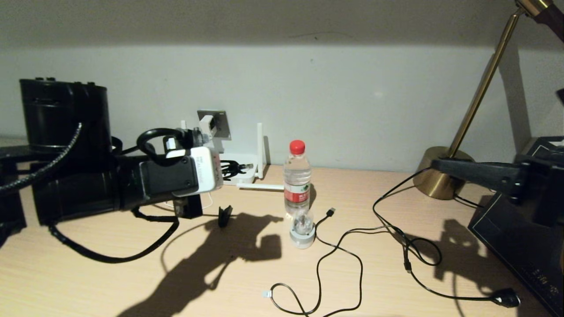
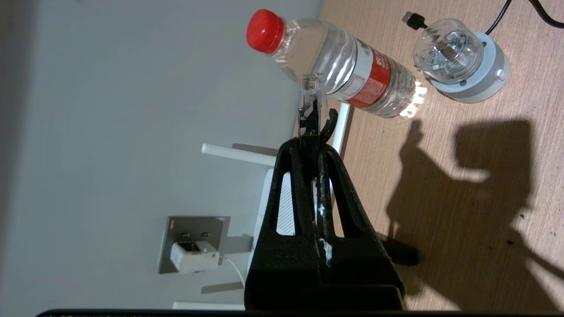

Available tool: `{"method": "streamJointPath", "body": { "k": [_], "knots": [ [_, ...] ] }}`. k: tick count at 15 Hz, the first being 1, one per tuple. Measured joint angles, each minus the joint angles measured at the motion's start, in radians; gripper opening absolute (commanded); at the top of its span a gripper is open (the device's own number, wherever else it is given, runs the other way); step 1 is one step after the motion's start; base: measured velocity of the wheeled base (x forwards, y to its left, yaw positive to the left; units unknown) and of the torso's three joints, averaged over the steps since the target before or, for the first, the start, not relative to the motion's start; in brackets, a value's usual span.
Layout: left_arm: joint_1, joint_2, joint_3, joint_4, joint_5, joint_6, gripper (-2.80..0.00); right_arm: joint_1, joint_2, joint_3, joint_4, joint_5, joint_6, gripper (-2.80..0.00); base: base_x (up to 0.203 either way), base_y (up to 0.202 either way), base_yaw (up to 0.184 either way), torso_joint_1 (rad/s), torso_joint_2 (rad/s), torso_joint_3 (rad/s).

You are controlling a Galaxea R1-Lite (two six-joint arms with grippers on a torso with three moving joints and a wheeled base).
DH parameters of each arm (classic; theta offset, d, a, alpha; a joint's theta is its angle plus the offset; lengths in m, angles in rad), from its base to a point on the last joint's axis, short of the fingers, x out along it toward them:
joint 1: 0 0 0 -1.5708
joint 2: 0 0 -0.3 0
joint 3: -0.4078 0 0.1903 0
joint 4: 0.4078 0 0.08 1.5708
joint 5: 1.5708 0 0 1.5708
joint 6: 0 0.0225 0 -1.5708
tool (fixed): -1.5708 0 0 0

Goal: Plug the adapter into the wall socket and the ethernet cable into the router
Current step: Hand it to the other hand

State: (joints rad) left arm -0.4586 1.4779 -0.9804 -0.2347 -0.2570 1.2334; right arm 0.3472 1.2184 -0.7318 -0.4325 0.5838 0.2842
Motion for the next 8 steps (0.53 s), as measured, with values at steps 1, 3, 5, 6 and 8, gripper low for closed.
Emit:
{"method": "streamJointPath", "body": {
  "k": [1,3,5,6,8],
  "knots": [
    [-0.006,0.013,-0.002,-0.006,0.003,0.000,-2.80,0.078,0.065,-0.014,-0.036,-0.059,-0.007,0.00,0.000,0.000,0.000,0.000,0.00,0.000],
    [-0.011,0.026,-0.003,-0.010,0.004,0.006,-2.80,0.199,0.172,-0.034,-0.111,-0.177,-0.039,0.00,0.000,0.000,0.000,0.000,0.00,0.000],
    [-0.019,0.032,-0.002,-0.020,0.001,0.007,-2.80,0.270,0.248,-0.074,-0.136,-0.226,-0.063,0.00,0.000,0.000,0.000,0.000,0.00,0.000],
    [-0.025,0.034,-0.002,-0.037,0.001,0.008,-2.80,0.287,0.278,-0.093,-0.137,-0.228,-0.066,0.00,0.000,0.000,0.000,0.000,0.00,0.000],
    [-0.044,0.039,0.003,-0.067,0.003,0.011,-2.80,0.307,0.324,-0.129,-0.139,-0.230,-0.062,0.00,0.000,0.000,0.000,0.000,0.00,0.000]
  ]
}}
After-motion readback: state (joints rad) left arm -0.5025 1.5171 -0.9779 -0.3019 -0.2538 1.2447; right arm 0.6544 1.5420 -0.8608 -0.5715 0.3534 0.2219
